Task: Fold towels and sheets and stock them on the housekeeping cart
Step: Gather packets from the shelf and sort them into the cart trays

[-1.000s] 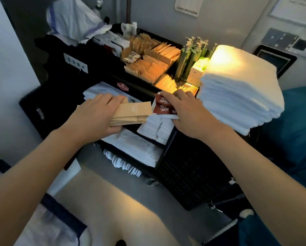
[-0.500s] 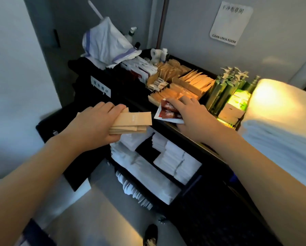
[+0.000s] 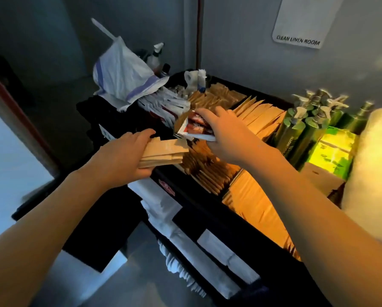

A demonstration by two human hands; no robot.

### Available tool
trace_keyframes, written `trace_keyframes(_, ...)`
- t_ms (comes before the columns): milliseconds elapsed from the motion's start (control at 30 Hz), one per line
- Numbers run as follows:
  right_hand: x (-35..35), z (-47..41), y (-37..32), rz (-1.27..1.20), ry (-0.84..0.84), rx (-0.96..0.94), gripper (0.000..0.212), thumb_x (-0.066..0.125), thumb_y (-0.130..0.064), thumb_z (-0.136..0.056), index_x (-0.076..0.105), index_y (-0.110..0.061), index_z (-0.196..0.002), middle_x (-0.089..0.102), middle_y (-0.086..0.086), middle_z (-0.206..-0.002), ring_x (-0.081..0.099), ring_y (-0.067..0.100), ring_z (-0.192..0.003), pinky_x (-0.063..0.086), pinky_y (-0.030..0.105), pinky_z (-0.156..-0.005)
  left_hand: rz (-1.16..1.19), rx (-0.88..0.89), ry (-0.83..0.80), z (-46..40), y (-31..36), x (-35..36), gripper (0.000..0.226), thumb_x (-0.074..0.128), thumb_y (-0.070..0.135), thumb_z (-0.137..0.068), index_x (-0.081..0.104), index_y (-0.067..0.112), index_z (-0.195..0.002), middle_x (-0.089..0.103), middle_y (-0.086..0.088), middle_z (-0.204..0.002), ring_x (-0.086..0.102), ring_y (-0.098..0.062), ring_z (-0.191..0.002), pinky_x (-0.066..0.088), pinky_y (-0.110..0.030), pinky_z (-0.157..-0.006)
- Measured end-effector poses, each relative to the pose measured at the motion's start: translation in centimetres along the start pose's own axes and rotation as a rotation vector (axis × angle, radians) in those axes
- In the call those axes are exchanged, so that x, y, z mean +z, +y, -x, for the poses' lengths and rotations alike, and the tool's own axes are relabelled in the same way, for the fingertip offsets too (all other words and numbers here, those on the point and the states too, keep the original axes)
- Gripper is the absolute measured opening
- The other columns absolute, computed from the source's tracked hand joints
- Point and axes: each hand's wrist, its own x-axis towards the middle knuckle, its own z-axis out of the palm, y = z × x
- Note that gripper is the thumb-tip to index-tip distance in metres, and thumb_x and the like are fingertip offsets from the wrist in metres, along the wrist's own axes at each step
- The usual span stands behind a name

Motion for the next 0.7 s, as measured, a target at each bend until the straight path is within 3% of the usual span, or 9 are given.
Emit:
trace_keyframes(100, 1.1, -2.1, 0.4, -0.026, 0.017, -0.007, 0.077, 0.065, -0.028, -0.095, 0.022, -0.032, -0.159, 0.046, 0.009, -0.134, 0.045, 0.035, -0.119, 0.048, 0.058, -0.093, 0.014, -0.005, -0.026, -2.2, 0.1, 0.3, 0.087, 0.078, 0.052, -0.077, 0.029, 0.030, -0.146, 0.060, -0.001, -0.118, 0.050, -0.013, -0.084, 0.056, -0.040, -0.075)
trace_keyframes(233, 2.0, -4.9, 1.5, -0.088, 0.025, -0.006, 0.080, 0.066, -0.028, -0.093, 0.020, -0.034, -0.159, 0.044, 0.008, -0.139, 0.044, 0.035, -0.122, 0.048, 0.058, -0.097, 0.015, -0.009, -0.067, -5.5, -1.1, 0.9, 0.078, 0.077, 0.055, -0.078, 0.032, 0.034, -0.137, 0.056, 0.003, -0.113, 0.057, -0.013, -0.086, 0.056, -0.036, -0.076)
trace_keyframes(333, 2.6, -6.2, 2.5, -0.122, 0.013, 0.027, 0.080, 0.066, -0.029, -0.093, 0.021, -0.034, -0.159, 0.045, 0.007, -0.141, 0.044, 0.032, -0.124, 0.048, 0.054, -0.098, 0.023, 0.032, -0.103, -7.5, -2.6, 1.9, 0.069, 0.078, 0.054, -0.076, 0.036, 0.035, -0.127, 0.055, 0.006, -0.107, 0.054, -0.011, -0.083, 0.052, -0.033, -0.071)
trace_keyframes(467, 3.5, -8.3, 3.3, -0.203, -0.009, 0.082, 0.080, 0.067, -0.024, -0.092, 0.023, -0.037, -0.158, 0.047, 0.004, -0.139, 0.045, 0.028, -0.125, 0.047, 0.051, -0.103, 0.101, 0.116, -0.154, -10.3, -5.1, 3.4, 0.054, 0.076, 0.052, -0.076, 0.041, 0.033, -0.112, 0.055, 0.009, -0.097, 0.055, -0.010, -0.082, 0.055, -0.039, -0.071)
trace_keyframes(600, 4.3, -11.0, 2.8, -0.263, -0.040, 0.143, 0.082, 0.068, -0.018, -0.090, 0.026, -0.035, -0.158, 0.050, 0.002, -0.141, 0.048, 0.024, -0.125, 0.046, 0.043, -0.105, 0.154, 0.197, -0.244, -13.5, -8.2, 4.5, 0.043, 0.074, 0.052, -0.077, 0.043, 0.034, -0.101, 0.058, 0.012, -0.084, 0.056, -0.003, -0.071, 0.055, -0.036, -0.064)
trace_keyframes(700, 5.3, -13.1, 1.8, -0.324, -0.066, 0.187, 0.075, 0.069, -0.017, -0.089, 0.030, -0.030, -0.152, 0.056, 0.002, -0.137, 0.056, 0.017, -0.117, 0.050, 0.036, -0.097, 0.110, 0.240, -0.355, -15.6, -10.5, 5.3, 0.043, 0.069, 0.060, -0.074, 0.043, 0.036, -0.097, 0.059, 0.011, -0.081, 0.059, -0.004, -0.067, 0.056, -0.034, -0.063)
